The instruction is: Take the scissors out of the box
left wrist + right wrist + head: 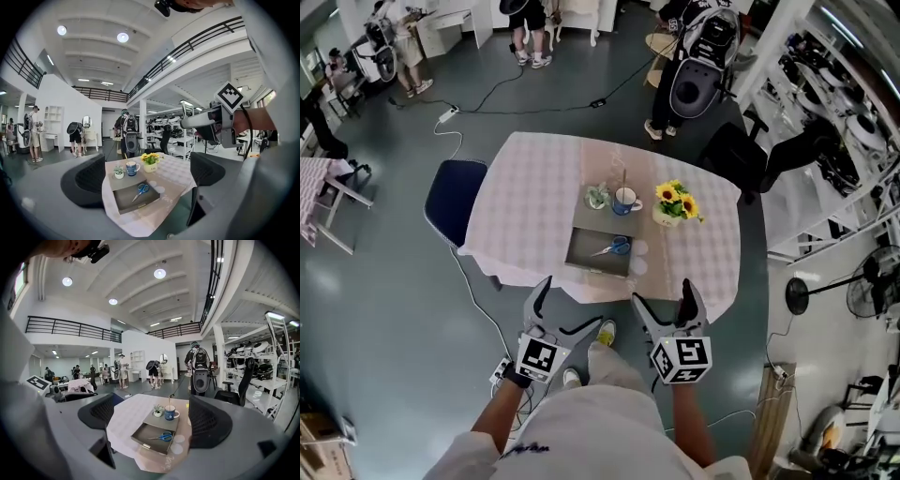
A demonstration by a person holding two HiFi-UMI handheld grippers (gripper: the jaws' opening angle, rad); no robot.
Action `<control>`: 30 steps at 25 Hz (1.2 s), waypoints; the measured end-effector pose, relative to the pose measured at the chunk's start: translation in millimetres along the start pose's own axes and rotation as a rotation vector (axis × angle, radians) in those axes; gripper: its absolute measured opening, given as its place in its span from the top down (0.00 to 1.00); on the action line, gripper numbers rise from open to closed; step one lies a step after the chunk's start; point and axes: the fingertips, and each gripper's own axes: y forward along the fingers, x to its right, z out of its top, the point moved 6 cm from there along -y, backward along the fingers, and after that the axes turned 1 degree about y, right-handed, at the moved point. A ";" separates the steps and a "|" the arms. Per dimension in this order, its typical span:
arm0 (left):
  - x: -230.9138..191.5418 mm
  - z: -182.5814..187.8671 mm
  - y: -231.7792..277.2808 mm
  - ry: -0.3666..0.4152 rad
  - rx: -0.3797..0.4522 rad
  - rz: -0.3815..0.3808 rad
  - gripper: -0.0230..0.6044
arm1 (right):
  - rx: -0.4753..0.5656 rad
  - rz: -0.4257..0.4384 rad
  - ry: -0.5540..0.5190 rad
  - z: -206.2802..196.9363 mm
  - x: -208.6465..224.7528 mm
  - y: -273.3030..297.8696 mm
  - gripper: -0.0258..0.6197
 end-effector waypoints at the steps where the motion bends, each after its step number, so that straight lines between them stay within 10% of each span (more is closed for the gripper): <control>1: -5.4 1.2 11.4 -0.006 -0.008 -0.001 0.07 | 0.001 -0.003 -0.002 3.9 7.9 9.7 0.19; 30: -30.7 -8.5 229.2 0.034 -0.215 -0.163 0.11 | -0.163 -0.069 -0.118 -32.0 151.5 141.6 0.35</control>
